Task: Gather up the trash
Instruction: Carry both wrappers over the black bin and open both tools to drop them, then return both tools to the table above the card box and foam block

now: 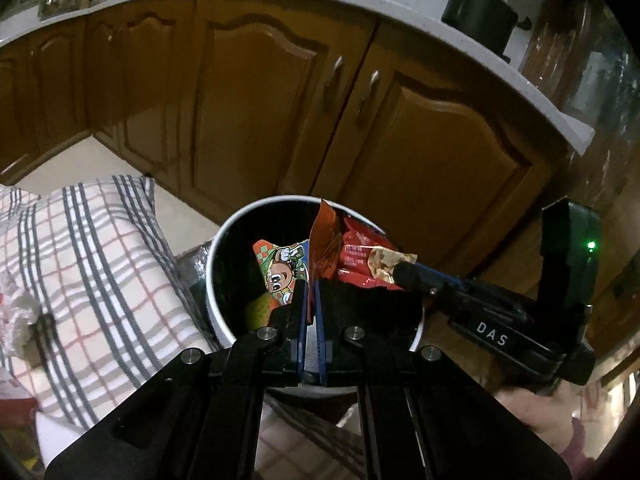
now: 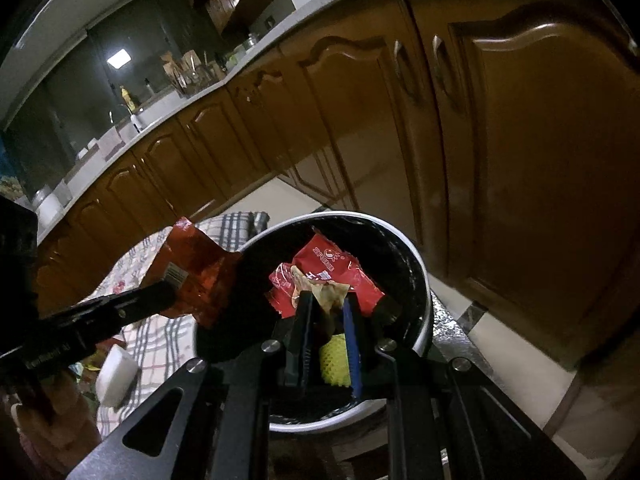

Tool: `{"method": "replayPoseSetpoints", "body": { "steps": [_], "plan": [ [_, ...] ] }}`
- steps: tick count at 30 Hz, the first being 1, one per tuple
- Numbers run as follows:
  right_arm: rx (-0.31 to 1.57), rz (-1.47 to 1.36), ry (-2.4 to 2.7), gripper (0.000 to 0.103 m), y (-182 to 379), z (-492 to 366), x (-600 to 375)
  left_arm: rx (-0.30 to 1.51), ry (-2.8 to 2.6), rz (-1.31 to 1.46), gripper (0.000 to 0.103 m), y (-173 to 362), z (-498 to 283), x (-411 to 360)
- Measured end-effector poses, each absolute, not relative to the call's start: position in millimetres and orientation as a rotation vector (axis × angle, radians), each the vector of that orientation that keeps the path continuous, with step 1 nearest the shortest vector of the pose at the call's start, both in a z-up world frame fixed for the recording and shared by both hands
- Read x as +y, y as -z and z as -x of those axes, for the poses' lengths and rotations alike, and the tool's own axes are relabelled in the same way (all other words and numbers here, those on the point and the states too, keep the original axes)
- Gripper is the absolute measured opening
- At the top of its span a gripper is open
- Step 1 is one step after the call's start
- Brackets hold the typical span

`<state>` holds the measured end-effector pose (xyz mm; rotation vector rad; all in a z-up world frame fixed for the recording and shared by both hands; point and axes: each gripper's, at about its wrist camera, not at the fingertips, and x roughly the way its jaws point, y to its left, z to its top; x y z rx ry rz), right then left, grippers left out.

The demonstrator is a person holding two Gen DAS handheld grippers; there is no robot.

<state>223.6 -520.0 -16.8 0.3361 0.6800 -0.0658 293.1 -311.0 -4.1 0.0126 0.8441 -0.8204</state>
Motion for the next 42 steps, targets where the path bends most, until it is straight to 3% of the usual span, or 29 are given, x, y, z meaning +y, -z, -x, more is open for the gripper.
{"method": "replayPoseSetpoints", "body": {
  "steps": [3, 6, 8, 11, 20, 42],
  "plan": [
    [0.693, -0.33, 0.074, 0.015, 21.5, -226.5, -522.3, 0.87, 0.828, -0.022, 0.004, 11.0, -295.2, -317.4],
    [0.708, -0.337, 0.076, 0.023, 25.4, -229.6, -526.0, 0.891, 0.817, -0.029, 0.009, 15.9, -297.0, -320.0],
    [0.714, -0.348, 0.074, 0.04, 27.2, -229.6, -528.0, 0.894, 0.807, -0.026, 0.03, 17.2, -296.3, -318.5],
    [0.7, -0.368, 0.07, 0.054, 26.8, -225.6, -530.4, 0.875, 0.79, -0.015, 0.046, 15.7, -293.3, -311.4],
    [0.616, -0.413, 0.055, 0.082, 16.3, -209.8, -527.1, 0.836, 0.731, 0.035, 0.059, 7.1, -280.9, -272.1],
    [0.582, -0.418, -0.083, 0.085, 3.8, -194.3, -444.5, 0.763, 0.548, 0.158, 0.059, -5.5, -248.2, -137.3]
  ]
}}
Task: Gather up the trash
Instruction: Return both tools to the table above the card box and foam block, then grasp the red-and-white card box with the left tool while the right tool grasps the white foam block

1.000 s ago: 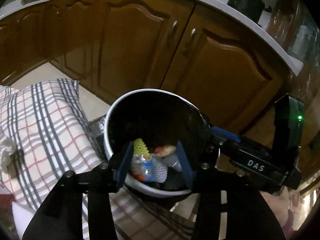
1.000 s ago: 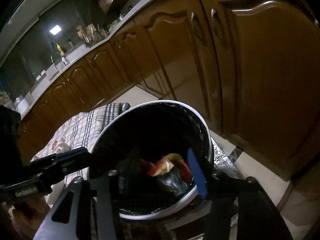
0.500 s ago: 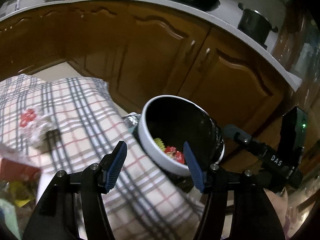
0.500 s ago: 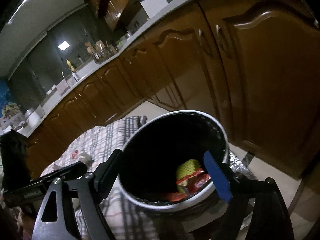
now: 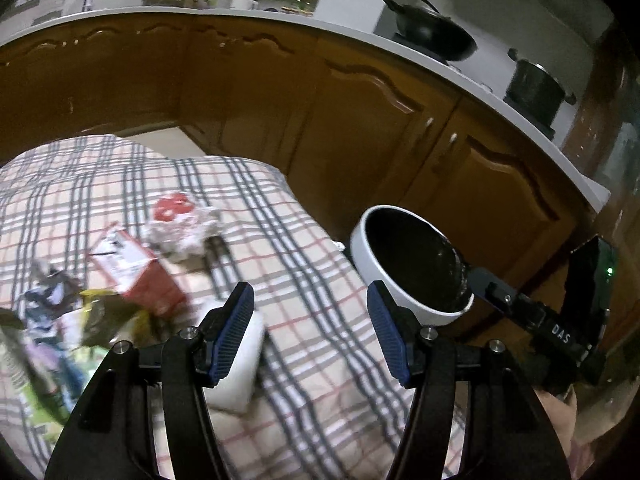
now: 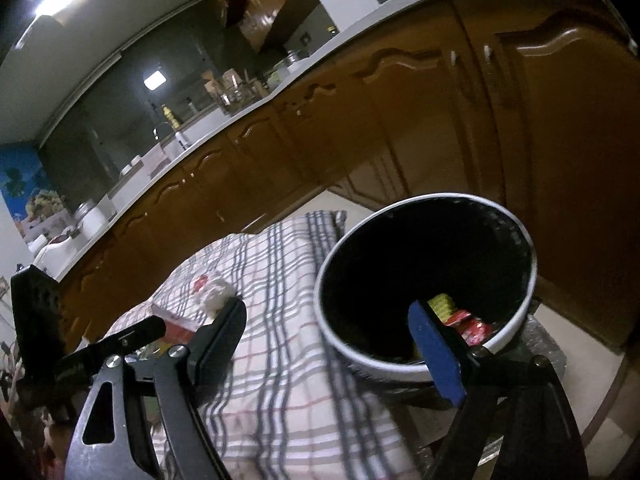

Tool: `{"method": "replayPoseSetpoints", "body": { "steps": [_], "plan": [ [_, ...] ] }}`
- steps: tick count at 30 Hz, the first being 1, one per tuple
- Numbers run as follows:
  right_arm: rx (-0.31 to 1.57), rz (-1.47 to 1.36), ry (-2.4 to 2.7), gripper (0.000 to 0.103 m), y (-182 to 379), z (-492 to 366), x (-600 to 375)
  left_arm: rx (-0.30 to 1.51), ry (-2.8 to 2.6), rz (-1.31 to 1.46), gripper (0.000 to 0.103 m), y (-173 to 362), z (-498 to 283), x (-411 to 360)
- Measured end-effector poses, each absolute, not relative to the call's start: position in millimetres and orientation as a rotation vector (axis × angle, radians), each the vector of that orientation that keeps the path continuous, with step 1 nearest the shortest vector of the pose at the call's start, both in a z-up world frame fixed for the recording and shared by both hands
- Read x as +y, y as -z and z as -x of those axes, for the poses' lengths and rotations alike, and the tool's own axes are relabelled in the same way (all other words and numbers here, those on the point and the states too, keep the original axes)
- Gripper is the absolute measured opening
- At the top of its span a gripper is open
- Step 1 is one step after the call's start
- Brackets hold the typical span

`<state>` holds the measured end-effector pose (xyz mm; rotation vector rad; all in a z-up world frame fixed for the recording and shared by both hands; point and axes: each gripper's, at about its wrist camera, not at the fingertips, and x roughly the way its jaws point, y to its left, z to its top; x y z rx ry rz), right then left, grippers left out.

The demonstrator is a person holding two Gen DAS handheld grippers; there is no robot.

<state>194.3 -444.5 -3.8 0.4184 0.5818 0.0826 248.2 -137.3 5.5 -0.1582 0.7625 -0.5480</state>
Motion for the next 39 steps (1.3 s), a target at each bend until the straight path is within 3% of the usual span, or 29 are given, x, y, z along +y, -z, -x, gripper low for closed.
{"method": "replayPoseSetpoints", "body": {
  "steps": [14, 18, 24, 29, 32, 39],
  "plan": [
    [0.624, -0.389, -0.174, 0.085, 11.4, -196.4, -388.3, 0.721, 0.433, 0.181, 0.059, -10.5, -233.8, -68.6],
    [0.64, -0.378, -0.205, 0.085, 16.2, -197.6, -372.0, 0.736, 0.4, 0.175, 0.068, -8.5, -238.8, -58.6],
    [0.686, -0.374, -0.276, 0.083, 27.1, -203.2, -345.2, 0.759, 0.369, 0.146, 0.068, -5.4, -249.8, -50.8],
    [0.744, -0.401, -0.337, 0.062, 39.6, -215.5, -327.6, 0.791, 0.377, 0.111, 0.069, -0.7, -267.4, -50.0],
    [0.774, -0.414, -0.36, 0.059, 46.1, -223.6, -317.4, 0.796, 0.396, 0.091, 0.076, 0.2, -275.7, -52.9],
    [0.862, -0.432, -0.371, 0.057, 63.5, -246.5, -301.2, 0.826, 0.404, 0.023, 0.076, 10.3, -299.2, -67.3]
  ]
}}
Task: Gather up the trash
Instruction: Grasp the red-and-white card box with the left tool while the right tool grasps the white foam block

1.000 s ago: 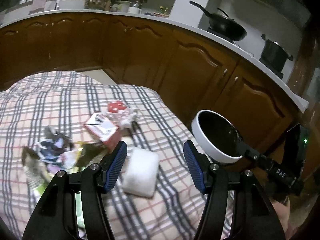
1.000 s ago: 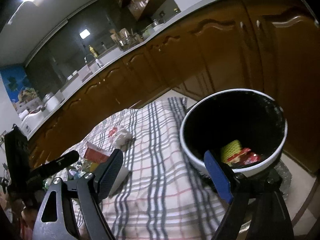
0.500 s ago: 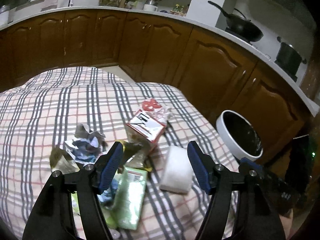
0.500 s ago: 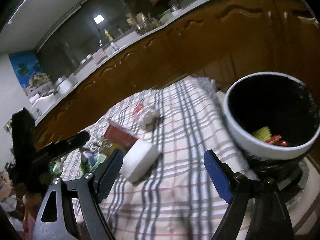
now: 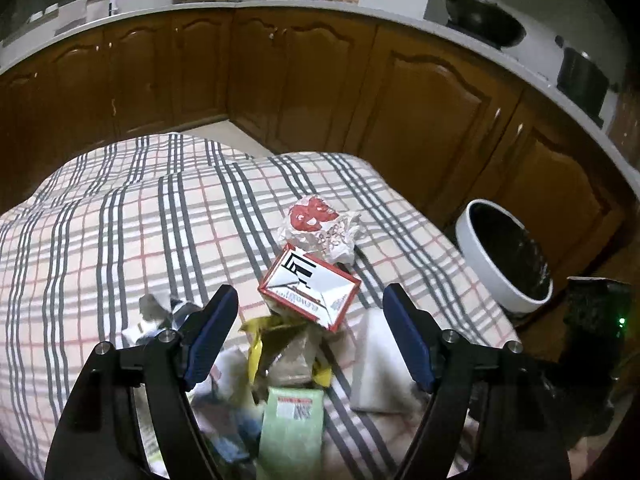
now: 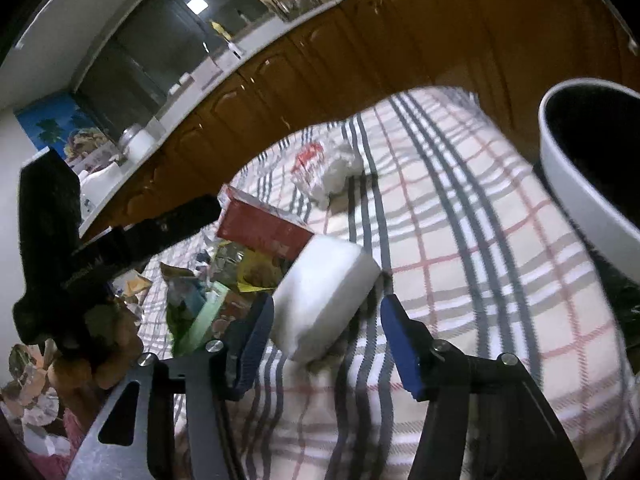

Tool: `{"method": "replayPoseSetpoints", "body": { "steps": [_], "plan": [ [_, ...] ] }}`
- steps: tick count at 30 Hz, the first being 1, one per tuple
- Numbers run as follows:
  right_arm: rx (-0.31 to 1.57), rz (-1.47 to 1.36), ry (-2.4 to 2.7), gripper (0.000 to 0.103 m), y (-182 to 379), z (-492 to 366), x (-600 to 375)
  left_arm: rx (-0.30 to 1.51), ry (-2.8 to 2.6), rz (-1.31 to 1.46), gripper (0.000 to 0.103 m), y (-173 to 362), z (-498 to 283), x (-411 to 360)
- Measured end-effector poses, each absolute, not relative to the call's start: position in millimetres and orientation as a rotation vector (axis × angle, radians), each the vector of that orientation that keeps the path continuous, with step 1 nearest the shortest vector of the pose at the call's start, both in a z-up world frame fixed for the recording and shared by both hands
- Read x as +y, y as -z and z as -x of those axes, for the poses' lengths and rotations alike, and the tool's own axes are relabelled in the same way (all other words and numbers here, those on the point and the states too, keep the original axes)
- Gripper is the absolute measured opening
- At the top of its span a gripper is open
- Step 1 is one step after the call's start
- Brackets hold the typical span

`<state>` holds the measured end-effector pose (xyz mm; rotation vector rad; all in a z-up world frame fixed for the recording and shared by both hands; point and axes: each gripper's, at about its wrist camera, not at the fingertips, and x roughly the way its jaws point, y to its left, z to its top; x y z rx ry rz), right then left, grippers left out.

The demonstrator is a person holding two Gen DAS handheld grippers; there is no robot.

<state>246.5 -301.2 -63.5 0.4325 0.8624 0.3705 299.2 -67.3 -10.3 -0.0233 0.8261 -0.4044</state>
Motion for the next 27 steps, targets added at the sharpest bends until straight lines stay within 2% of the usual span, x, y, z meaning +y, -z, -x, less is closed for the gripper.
{"method": "replayPoseSetpoints", "body": {
  "steps": [3, 5, 6, 8, 9, 10, 15, 20, 27],
  "plan": [
    [0.899, -0.454, -0.383, 0.051, 74.0, -253.4, -295.5, 0.842, 0.401, 0.004, 0.076, 16.5, -305.4, -72.1],
    [0.921, -0.47, -0.399, 0.037, 80.7, -256.5, -293.4, 0.839, 0.394, -0.008, 0.076, 19.7, -308.4, -74.0],
    [0.924, -0.481, -0.412, 0.037, 82.8, -256.9, -292.5, 0.839, 0.394, -0.01, 0.076, 20.2, -308.8, -74.9],
    [0.911, -0.472, -0.411, 0.033, 81.1, -254.5, -292.1, 0.836, 0.404, -0.013, 0.056, 21.2, -310.7, -74.8],
    [0.907, -0.466, -0.412, 0.031, 79.8, -253.5, -292.2, 0.841, 0.409, -0.017, 0.055, 22.1, -312.0, -76.0],
    [0.901, -0.464, -0.414, 0.026, 78.5, -251.6, -293.0, 0.835, 0.409, -0.02, 0.055, 21.9, -311.4, -76.7],
    [0.88, -0.456, -0.423, 0.009, 70.9, -243.4, -296.3, 0.804, 0.406, -0.035, 0.055, 17.1, -303.7, -78.6],
    [0.849, -0.419, -0.409, 0.0, 59.8, -229.7, -302.6, 0.776, 0.41, 0.002, 0.055, 5.4, -293.7, -72.1],
    [0.8, -0.426, -0.38, 0.0, 46.3, -218.0, -323.1, 0.732, 0.424, 0.032, 0.055, -12.0, -275.4, -70.8]
  ]
}}
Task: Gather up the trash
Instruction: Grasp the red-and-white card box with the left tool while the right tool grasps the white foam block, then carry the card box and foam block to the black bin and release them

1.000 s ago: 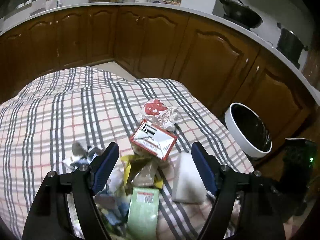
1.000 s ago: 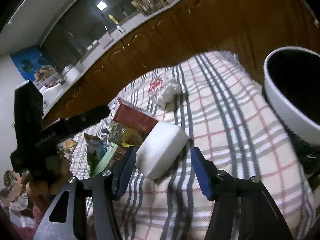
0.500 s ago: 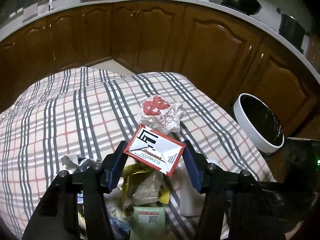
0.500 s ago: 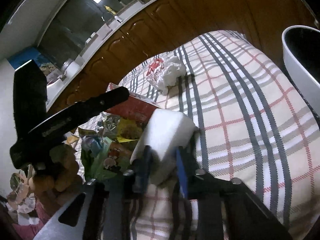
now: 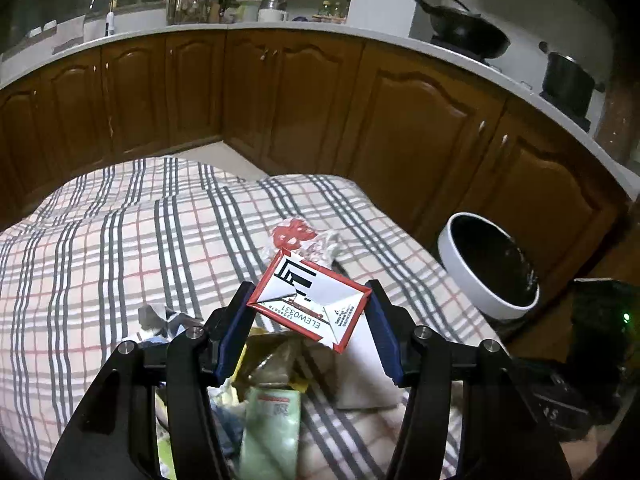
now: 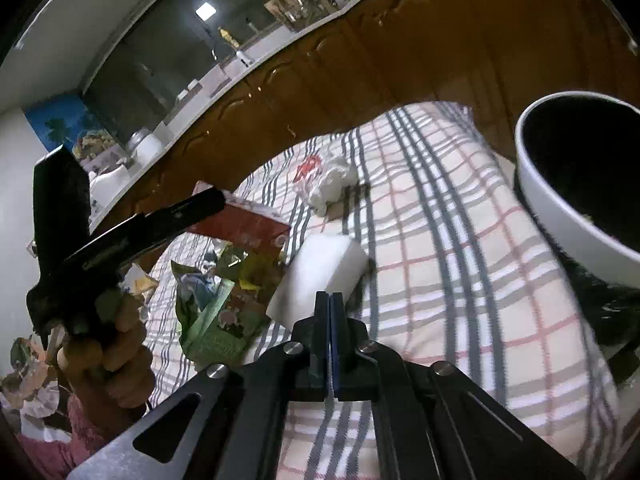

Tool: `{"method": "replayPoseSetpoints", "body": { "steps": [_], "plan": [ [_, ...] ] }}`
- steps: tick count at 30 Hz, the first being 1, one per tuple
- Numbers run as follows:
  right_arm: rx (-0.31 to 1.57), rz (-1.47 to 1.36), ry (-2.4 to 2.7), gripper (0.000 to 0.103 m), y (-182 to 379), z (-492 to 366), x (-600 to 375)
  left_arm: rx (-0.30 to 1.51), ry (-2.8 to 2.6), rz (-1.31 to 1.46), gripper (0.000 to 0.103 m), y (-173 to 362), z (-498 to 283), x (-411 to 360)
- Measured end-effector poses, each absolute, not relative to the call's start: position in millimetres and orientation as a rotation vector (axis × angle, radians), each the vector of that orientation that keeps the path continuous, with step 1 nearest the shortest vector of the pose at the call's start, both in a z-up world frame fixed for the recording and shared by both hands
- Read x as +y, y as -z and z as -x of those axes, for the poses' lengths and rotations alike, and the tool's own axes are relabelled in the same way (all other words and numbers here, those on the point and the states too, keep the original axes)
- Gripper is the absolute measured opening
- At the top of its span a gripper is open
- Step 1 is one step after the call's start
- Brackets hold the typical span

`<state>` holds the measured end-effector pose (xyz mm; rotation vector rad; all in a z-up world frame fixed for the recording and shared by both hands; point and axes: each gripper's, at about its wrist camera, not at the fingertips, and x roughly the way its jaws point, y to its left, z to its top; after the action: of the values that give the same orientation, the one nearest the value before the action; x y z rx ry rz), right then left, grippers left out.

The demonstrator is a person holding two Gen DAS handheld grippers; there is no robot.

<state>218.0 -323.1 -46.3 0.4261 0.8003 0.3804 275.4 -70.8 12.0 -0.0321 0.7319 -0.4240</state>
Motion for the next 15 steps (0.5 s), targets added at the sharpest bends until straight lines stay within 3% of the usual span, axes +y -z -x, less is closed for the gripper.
{"method": "replayPoseSetpoints", "body": {
  "steps": [4, 7, 8, 13, 14, 15],
  "plan": [
    [0.824, -0.493, -0.365, 0.013, 49.4, -222.2, -333.9, 0.716, 0.414, 0.026, 0.055, -17.0, -268.4, -72.8],
    [0.836, -0.503, -0.353, 0.047, 53.9, -228.2, -329.3, 0.706, 0.407, 0.027, 0.055, -20.5, -265.6, -71.1],
    [0.831, -0.496, -0.354, 0.051, 55.0, -230.6, -325.0, 0.703, 0.402, 0.027, 0.055, -21.8, -265.4, -69.6],
    [0.886, -0.483, -0.353, 0.048, 72.5, -253.6, -301.1, 0.708, 0.383, 0.037, 0.055, -20.8, -266.7, -62.0],
    [0.896, -0.468, -0.35, 0.031, 77.1, -257.7, -296.7, 0.711, 0.379, 0.039, 0.055, -20.2, -267.6, -60.3],
    [0.901, -0.459, -0.361, 0.028, 80.6, -259.9, -293.6, 0.713, 0.376, 0.041, 0.055, -19.6, -267.9, -58.9]
  ]
}}
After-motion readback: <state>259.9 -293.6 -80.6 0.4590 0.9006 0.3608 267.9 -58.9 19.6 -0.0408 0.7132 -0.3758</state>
